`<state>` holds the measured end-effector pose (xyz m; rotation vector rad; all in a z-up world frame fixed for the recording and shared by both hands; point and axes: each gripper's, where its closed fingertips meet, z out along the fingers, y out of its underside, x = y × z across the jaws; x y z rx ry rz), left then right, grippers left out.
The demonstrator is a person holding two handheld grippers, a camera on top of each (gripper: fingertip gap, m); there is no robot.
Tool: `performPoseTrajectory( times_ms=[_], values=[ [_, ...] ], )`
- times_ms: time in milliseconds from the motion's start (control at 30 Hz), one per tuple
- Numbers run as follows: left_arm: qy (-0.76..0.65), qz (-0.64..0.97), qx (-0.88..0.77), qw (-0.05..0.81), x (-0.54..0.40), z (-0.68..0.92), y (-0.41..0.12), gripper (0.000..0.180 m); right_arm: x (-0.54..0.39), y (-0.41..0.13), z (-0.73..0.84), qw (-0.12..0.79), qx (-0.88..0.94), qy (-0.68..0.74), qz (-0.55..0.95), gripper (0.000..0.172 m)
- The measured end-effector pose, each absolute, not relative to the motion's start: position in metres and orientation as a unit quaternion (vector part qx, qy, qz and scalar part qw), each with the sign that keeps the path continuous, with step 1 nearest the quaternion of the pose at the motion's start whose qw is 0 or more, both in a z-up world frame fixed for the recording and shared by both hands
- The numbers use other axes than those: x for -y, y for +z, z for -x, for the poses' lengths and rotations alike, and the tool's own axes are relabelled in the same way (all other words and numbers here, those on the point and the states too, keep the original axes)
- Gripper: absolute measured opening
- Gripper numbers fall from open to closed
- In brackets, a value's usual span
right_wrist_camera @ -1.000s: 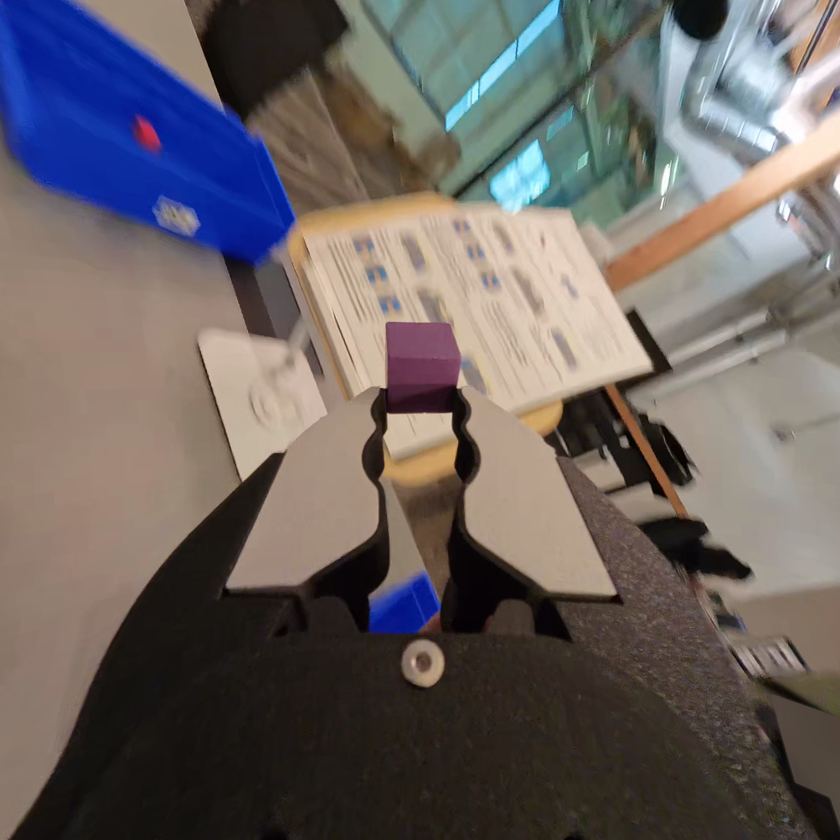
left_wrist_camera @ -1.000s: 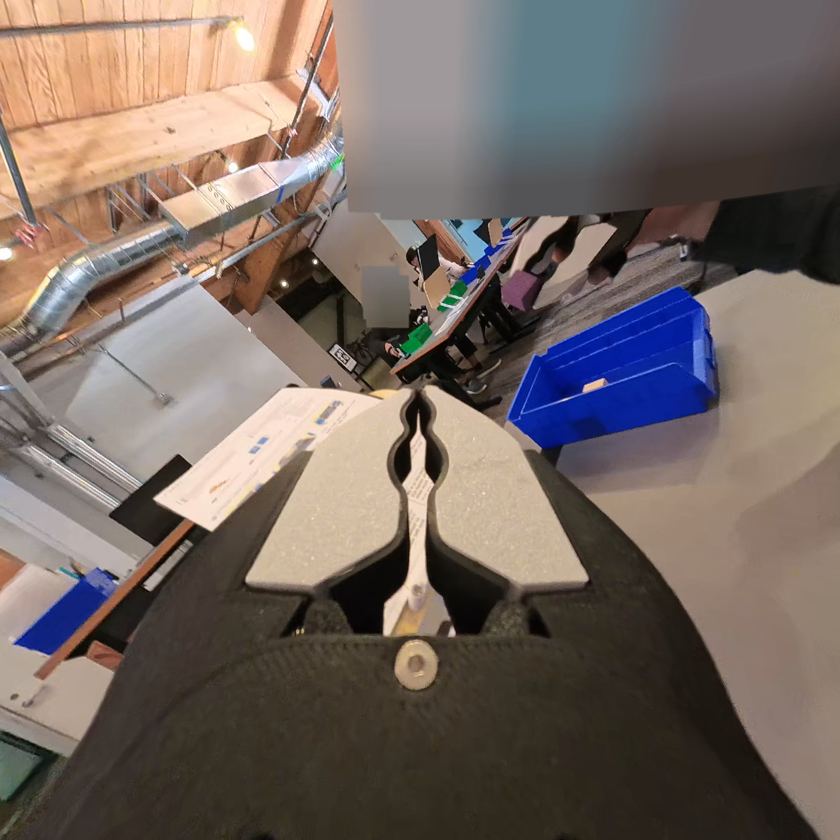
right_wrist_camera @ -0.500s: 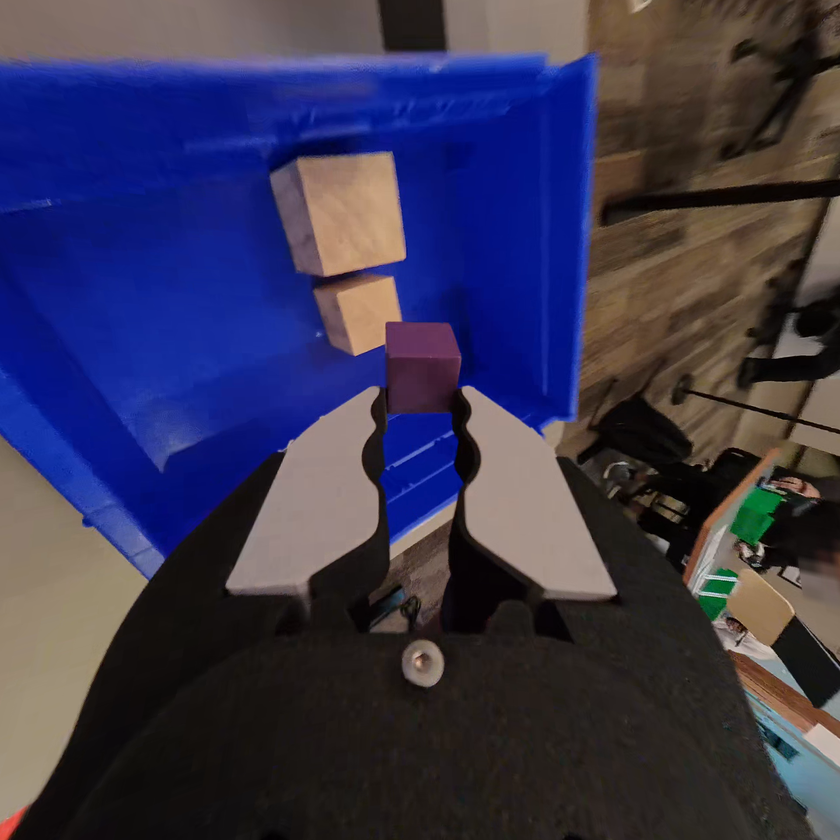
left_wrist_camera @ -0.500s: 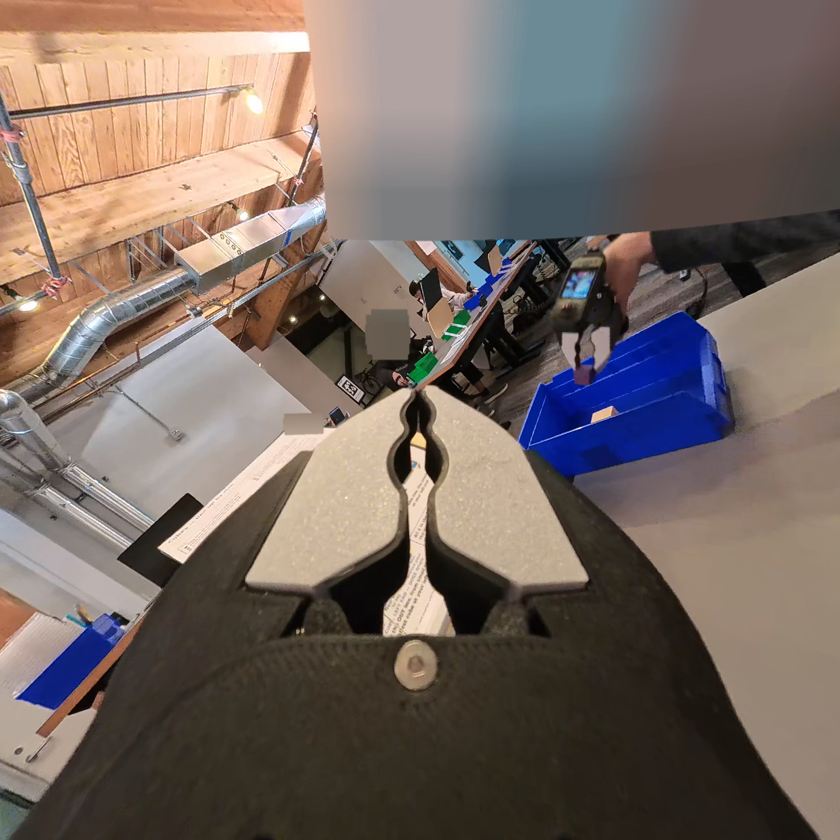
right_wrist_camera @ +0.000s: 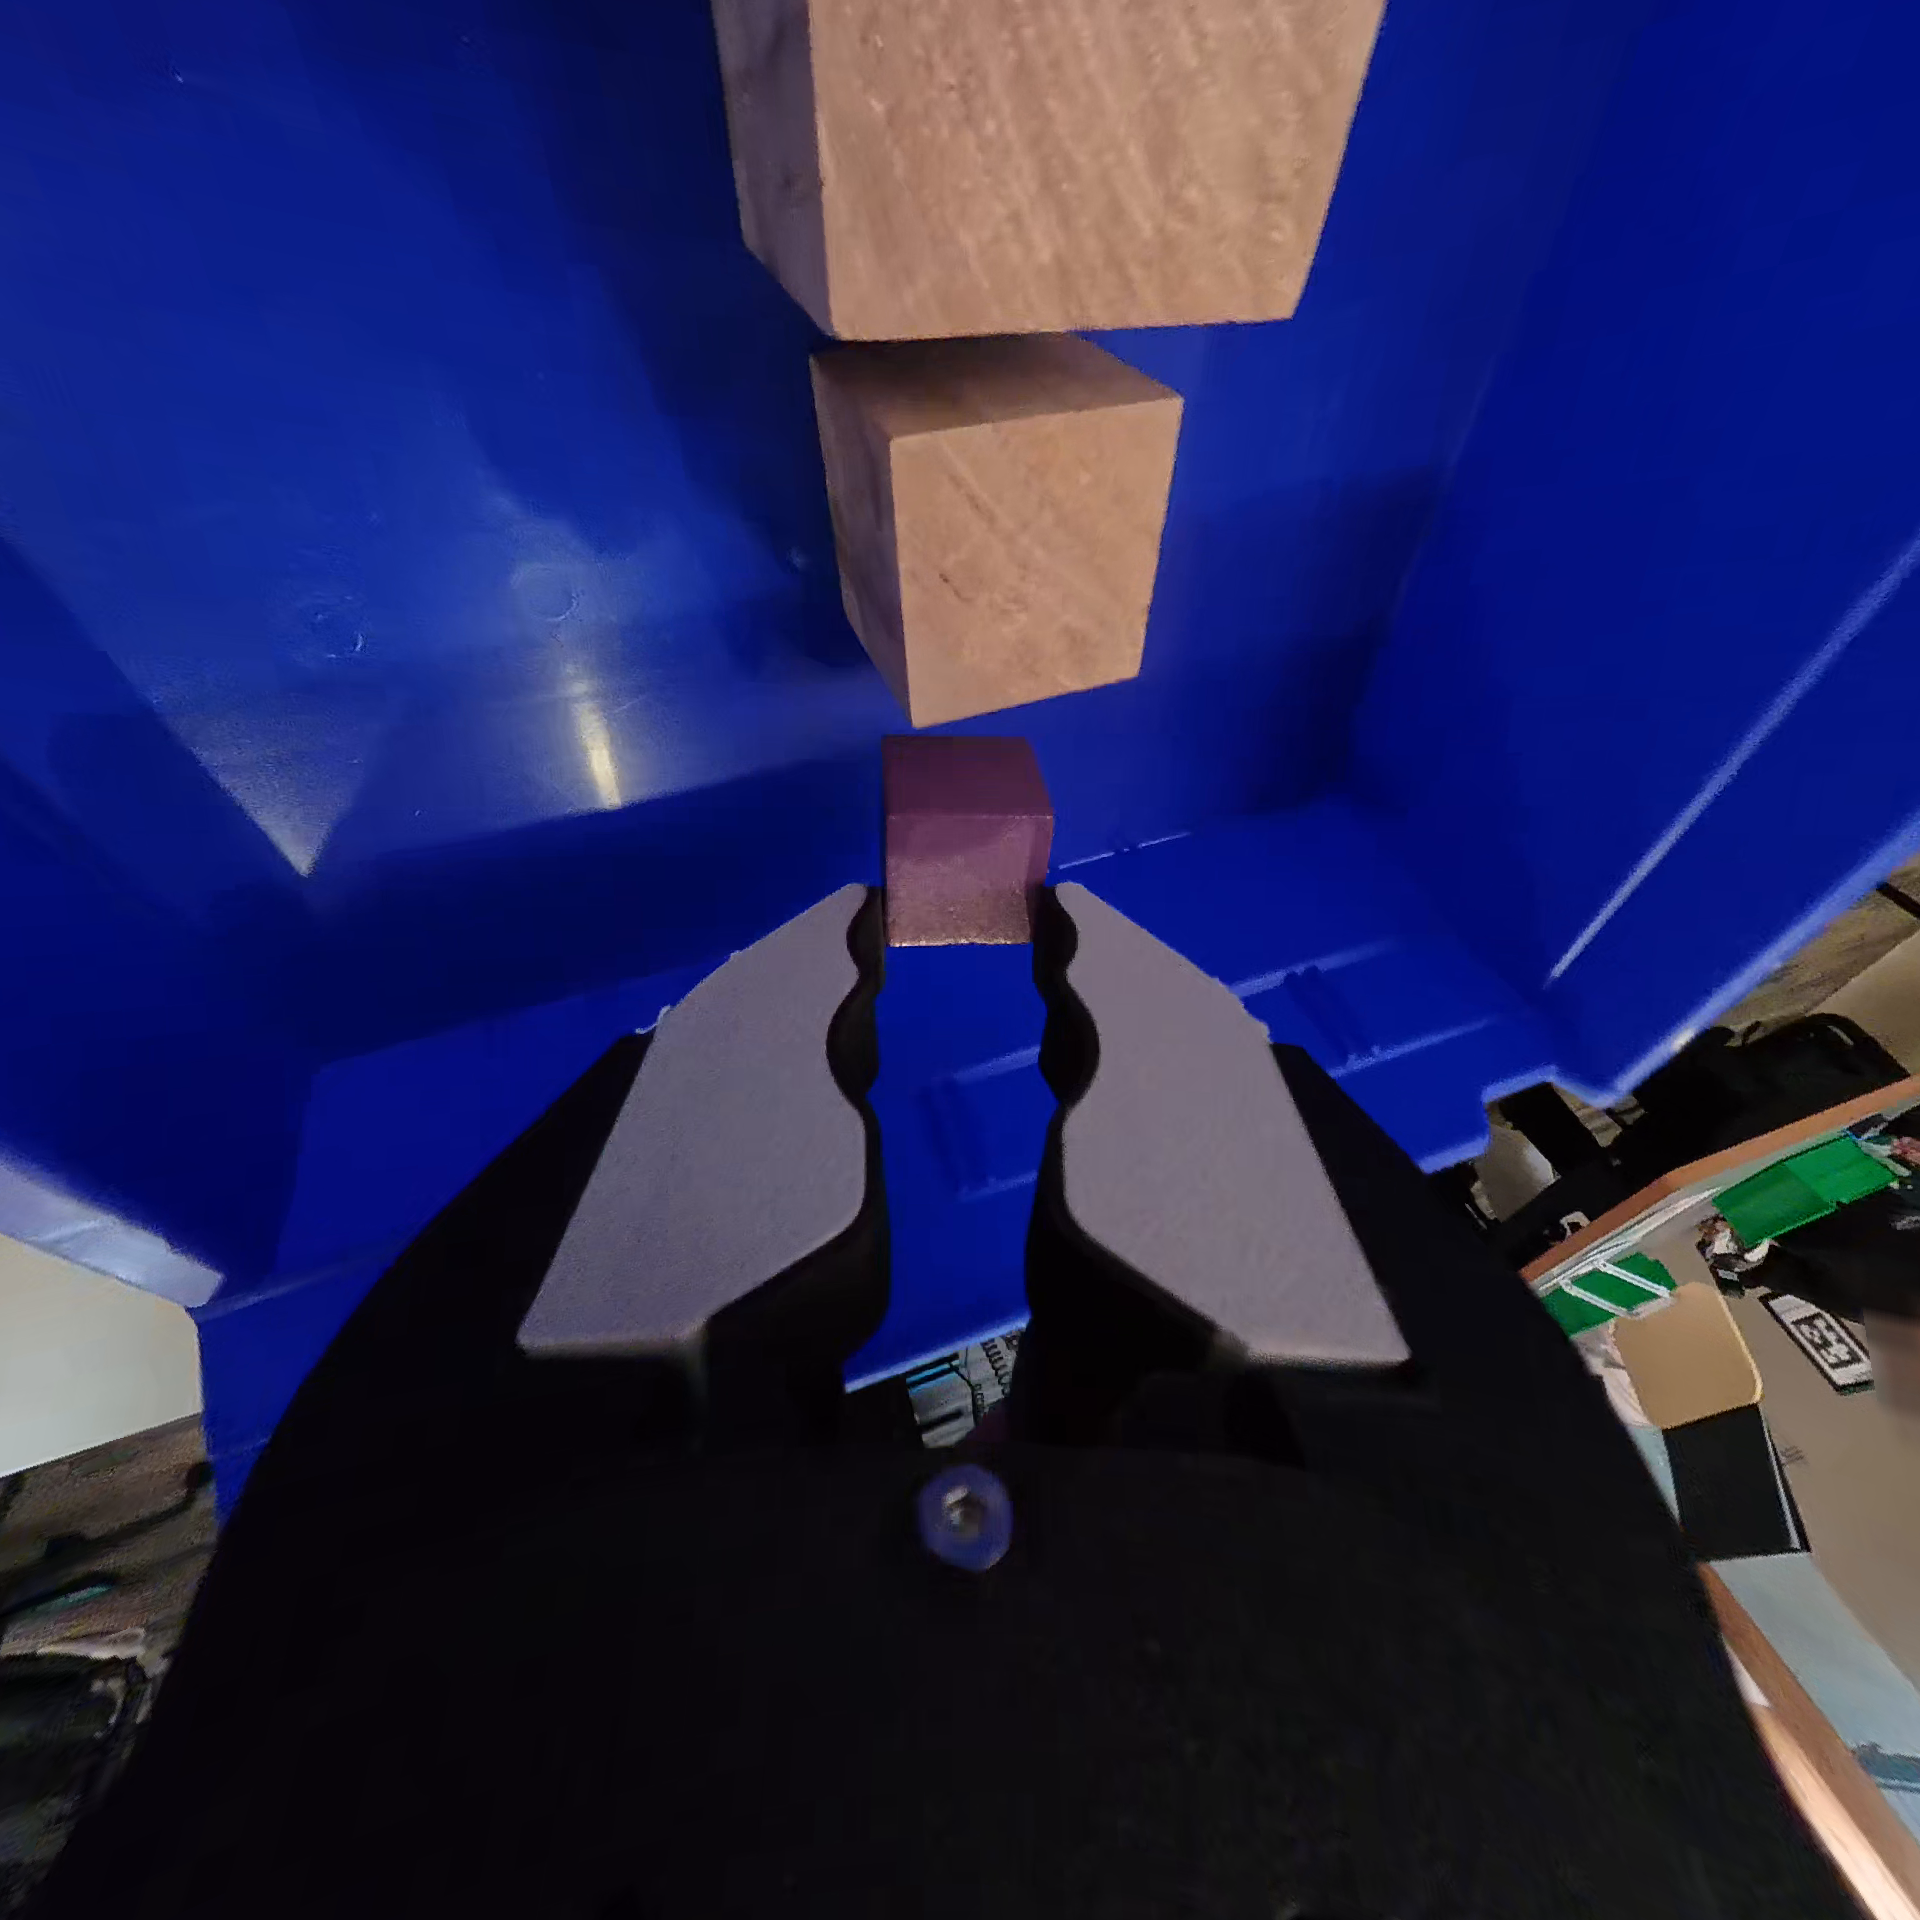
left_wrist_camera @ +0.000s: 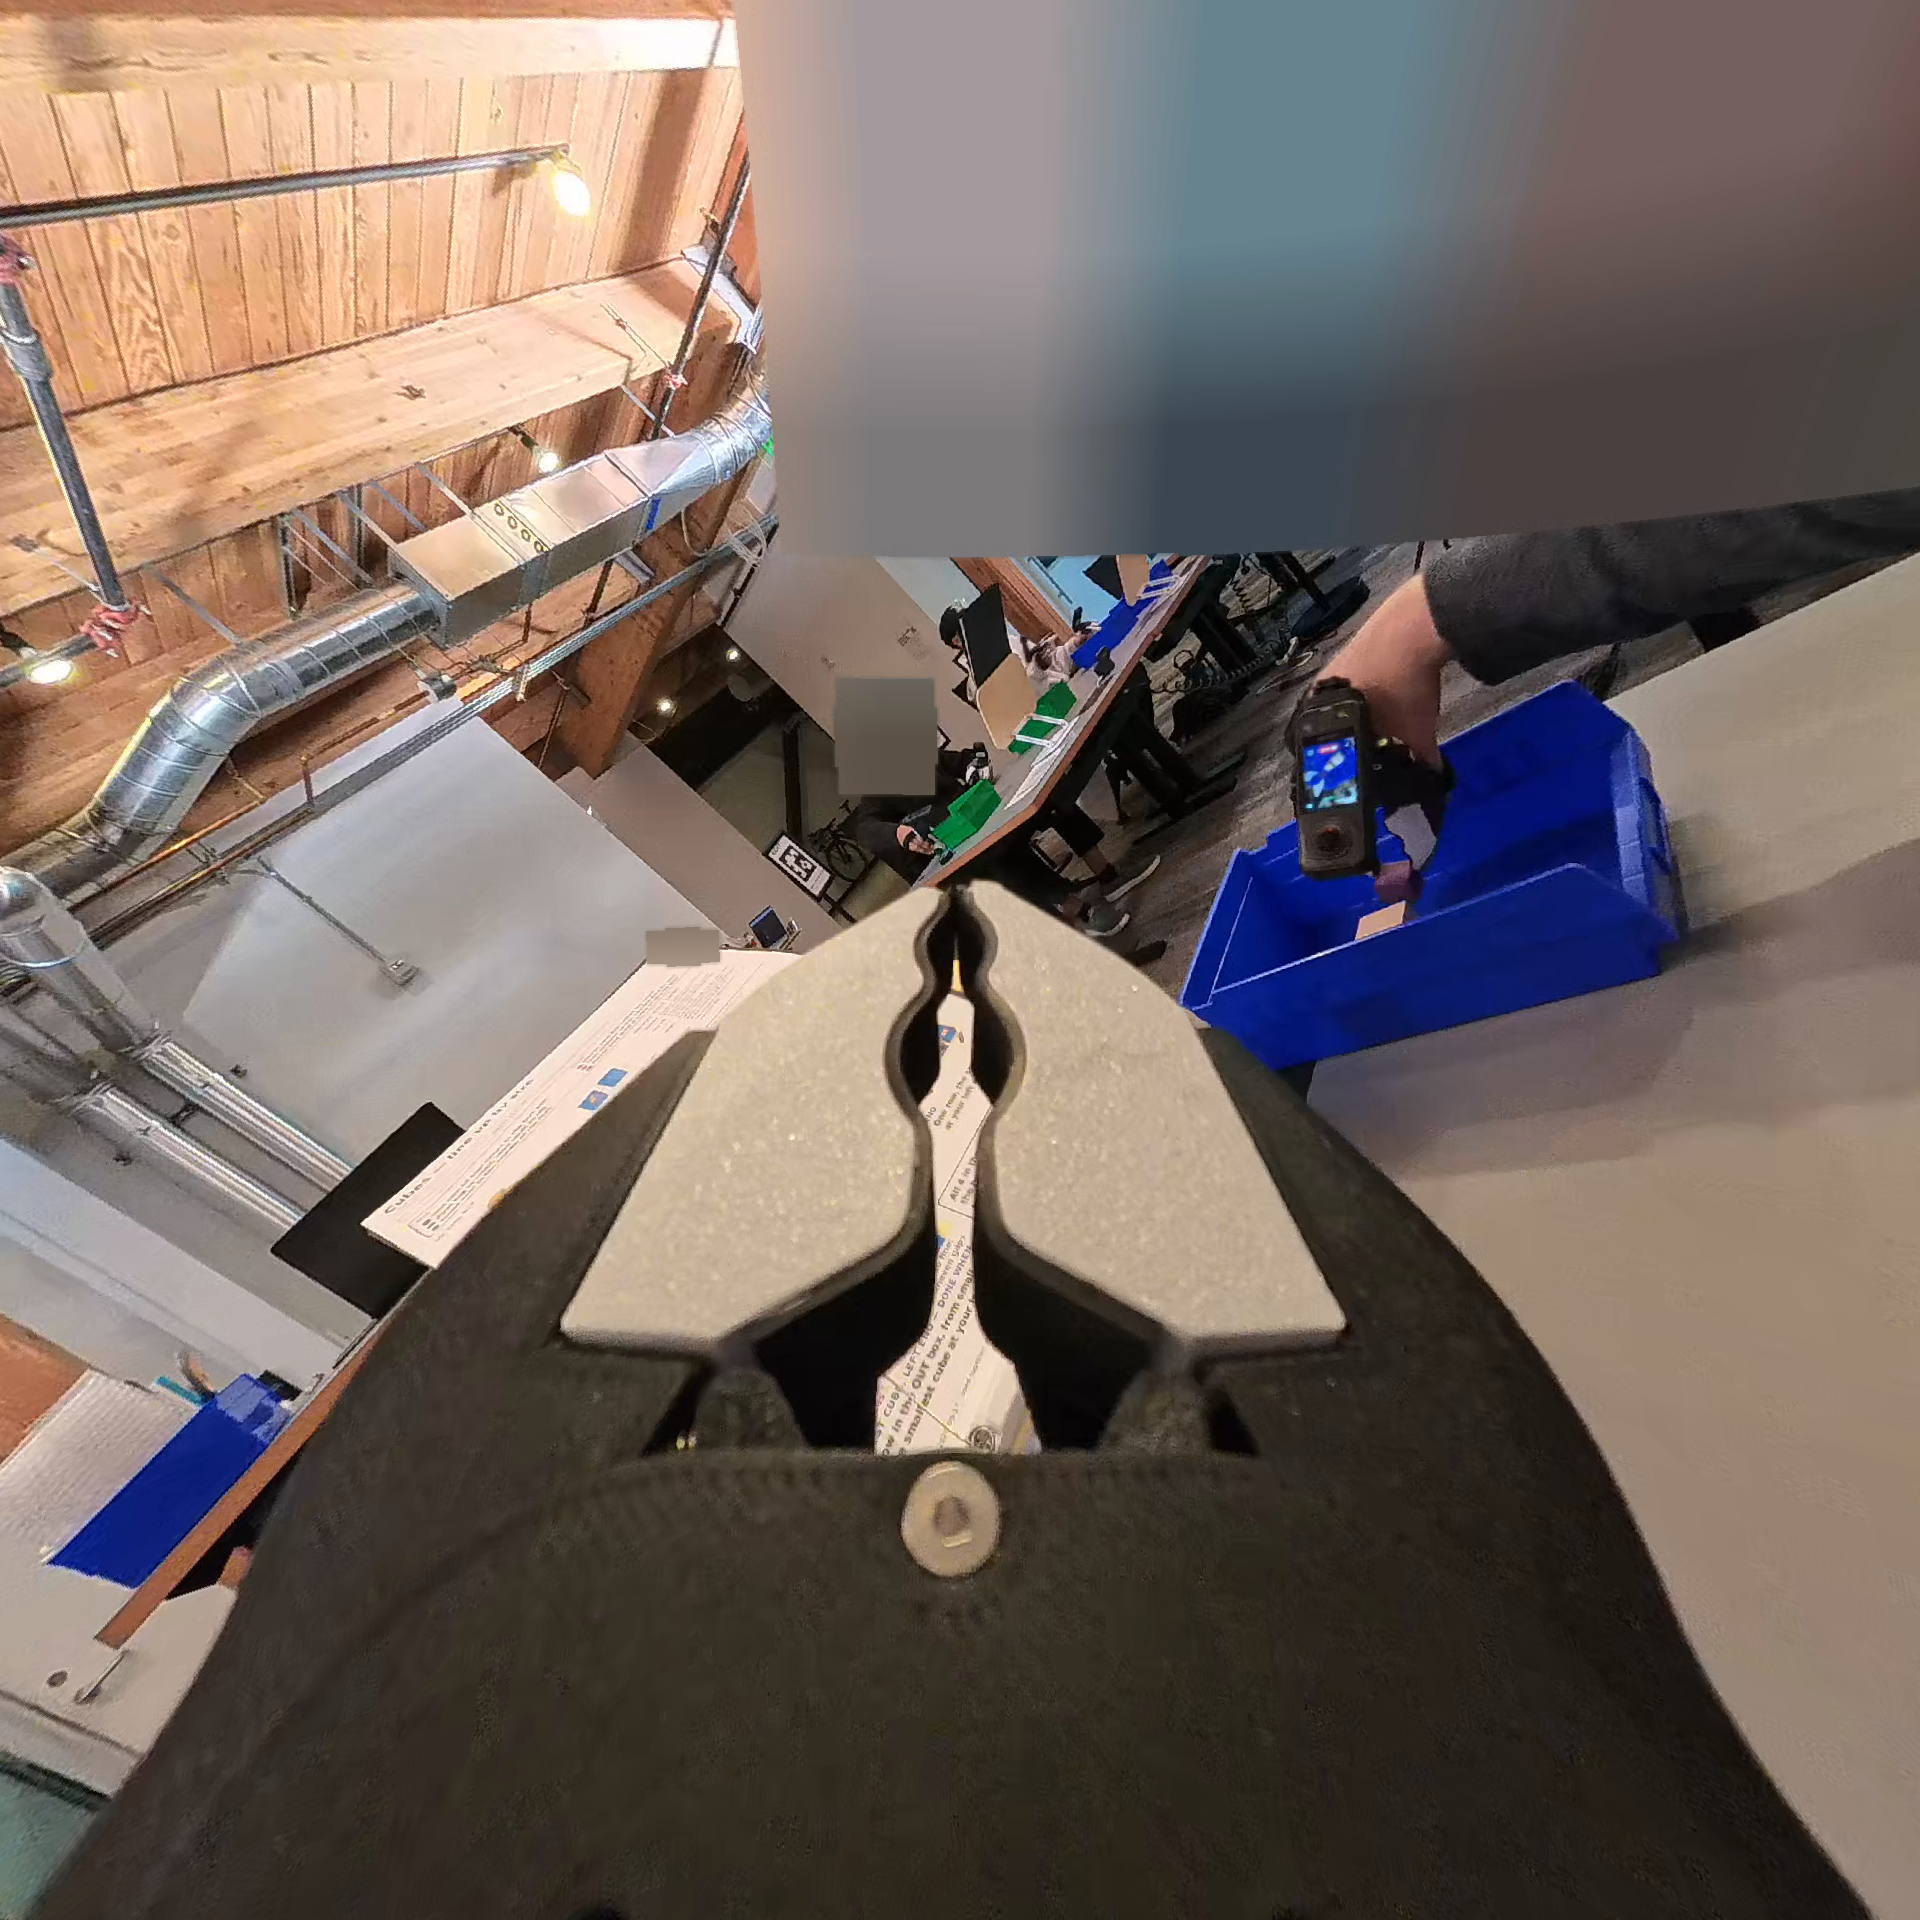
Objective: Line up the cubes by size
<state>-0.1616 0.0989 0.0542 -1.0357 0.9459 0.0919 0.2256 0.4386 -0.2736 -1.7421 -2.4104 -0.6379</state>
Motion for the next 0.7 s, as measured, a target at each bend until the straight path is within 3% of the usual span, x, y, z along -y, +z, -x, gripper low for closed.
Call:
performPoseTrajectory(
  times_ms=[700],
  values=[
    [0.045, 0.480, -0.451, 0.751, -0.103, 0.155, 0.047, 0.000, -0.450, -0.304, -0.225, 0.010, 0.801, -0.214, 0.558, 0.028]
  ],
)
